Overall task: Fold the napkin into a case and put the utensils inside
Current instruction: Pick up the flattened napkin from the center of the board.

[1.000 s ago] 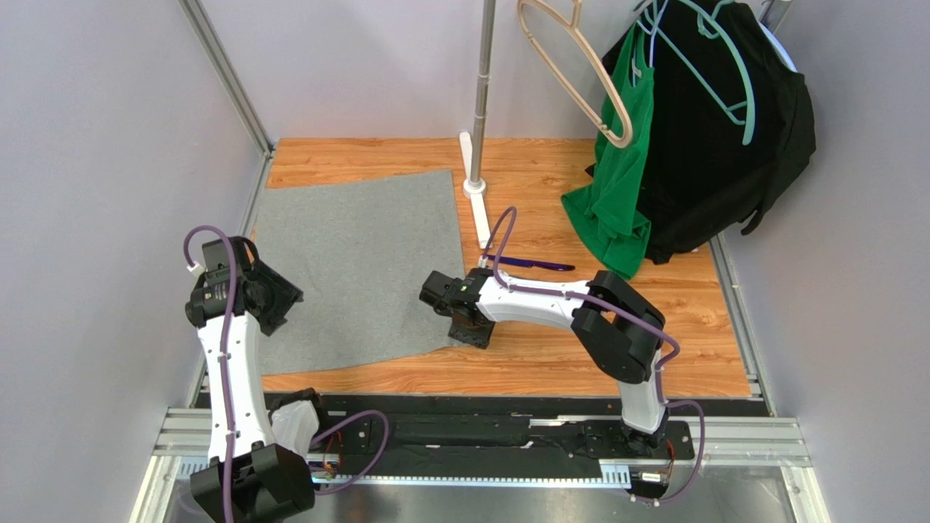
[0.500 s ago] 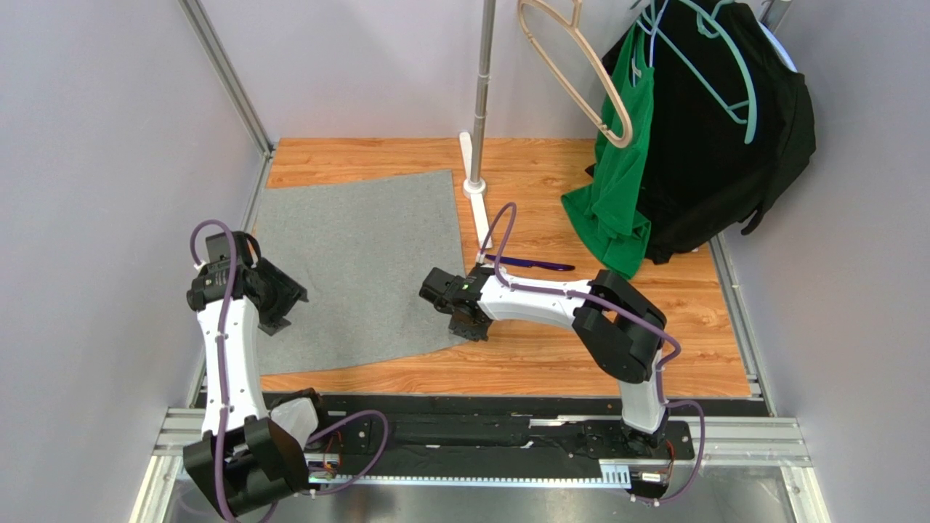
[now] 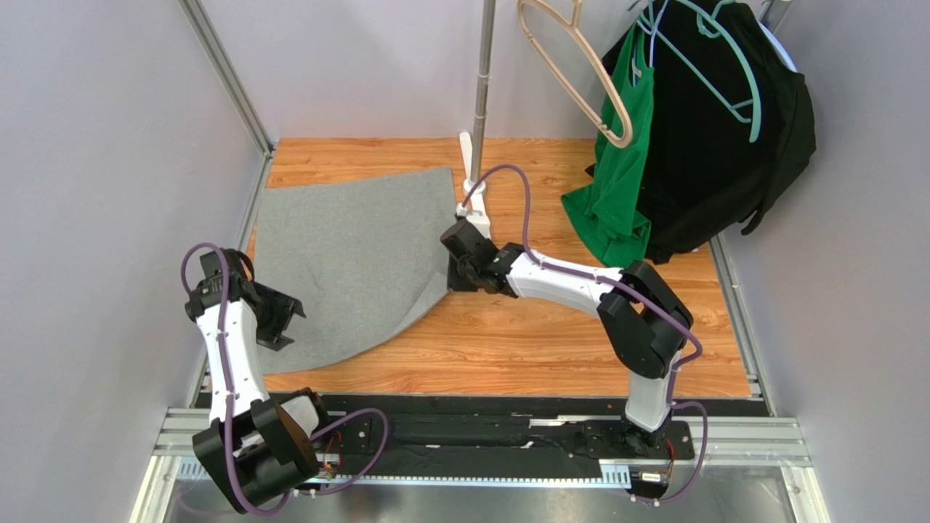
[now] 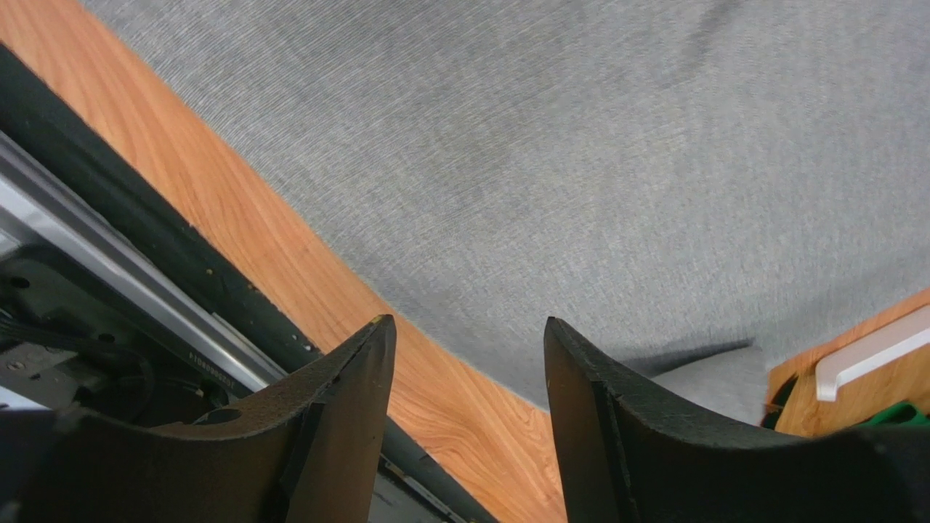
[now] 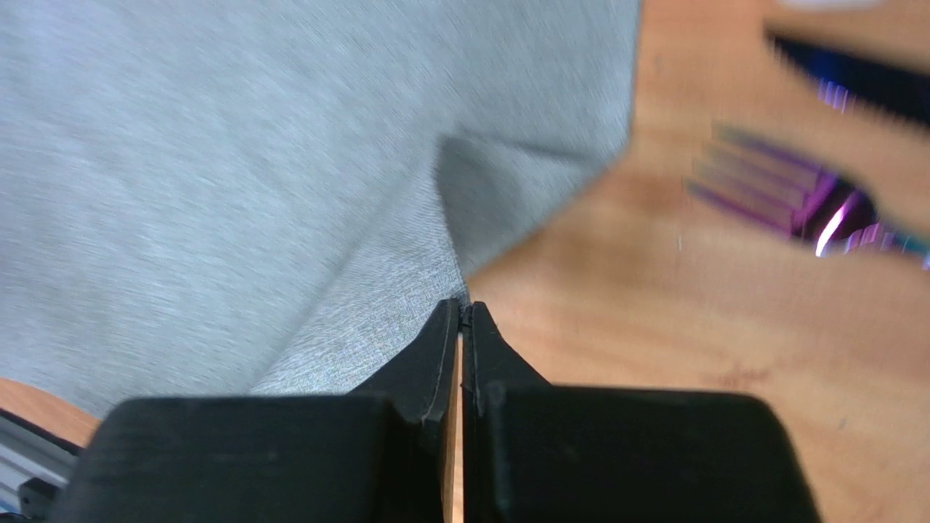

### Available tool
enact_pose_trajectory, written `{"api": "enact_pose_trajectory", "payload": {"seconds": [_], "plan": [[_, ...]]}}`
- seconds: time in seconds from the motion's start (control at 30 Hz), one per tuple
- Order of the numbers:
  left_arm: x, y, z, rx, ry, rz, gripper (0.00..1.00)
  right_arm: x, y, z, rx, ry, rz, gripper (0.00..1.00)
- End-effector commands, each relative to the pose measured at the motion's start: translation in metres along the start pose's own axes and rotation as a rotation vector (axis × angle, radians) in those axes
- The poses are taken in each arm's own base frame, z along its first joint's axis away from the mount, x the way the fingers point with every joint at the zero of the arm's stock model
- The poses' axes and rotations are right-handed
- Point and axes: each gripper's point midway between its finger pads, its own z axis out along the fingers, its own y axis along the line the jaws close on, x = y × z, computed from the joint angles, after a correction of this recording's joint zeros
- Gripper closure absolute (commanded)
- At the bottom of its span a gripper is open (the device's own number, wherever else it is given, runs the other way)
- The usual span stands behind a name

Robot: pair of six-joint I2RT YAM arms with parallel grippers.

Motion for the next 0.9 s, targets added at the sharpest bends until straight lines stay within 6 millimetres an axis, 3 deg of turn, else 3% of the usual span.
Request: {"api": "enact_pose_trajectory", "payload": {"seconds": [0.0,0.13,0.2,0.23,0.37,0.57,0.67,0.7,0.73,0.87], "plan": [[0.013,0.014,0.005,-0.043,0.024,-0.125,0.37,-0.078,0.044,-0.015,-0.159,-0.190,-0.136,1.00],[0.011,0.025,0.010,-0.074,-0.013,-0.187,0.32,-0.106,0.032,-0.010,-0.184,-0.204,-0.094,1.00],[0.011,0.029,0.014,-0.077,0.000,-0.231,0.31,-0.110,0.034,-0.005,-0.228,-0.186,-0.114,1.00],[0.018,0.035,0.020,-0.088,0.034,-0.252,0.32,-0.119,0.031,-0.005,-0.227,-0.197,-0.107,1.00],[0.029,0.051,0.023,-0.106,0.059,-0.346,0.40,-0.120,0.034,-0.003,-0.283,-0.167,-0.104,1.00],[0.005,0.053,0.012,-0.111,-0.061,-0.423,0.40,-0.126,0.030,0.001,-0.298,-0.160,-0.088,1.00],[-0.012,0.048,-0.002,-0.118,-0.090,-0.378,0.39,-0.122,0.034,0.001,-0.324,-0.145,-0.087,1.00],[-0.021,0.042,-0.013,-0.107,-0.108,-0.364,0.37,-0.119,0.035,0.002,-0.335,-0.131,-0.088,1.00],[-0.027,0.048,-0.019,-0.139,-0.142,-0.334,0.35,-0.117,0.035,0.002,-0.335,-0.125,-0.087,1.00],[-0.028,0.063,-0.032,-0.199,-0.187,-0.356,0.23,-0.117,0.037,0.001,-0.348,-0.126,-0.081,1.00]]}}
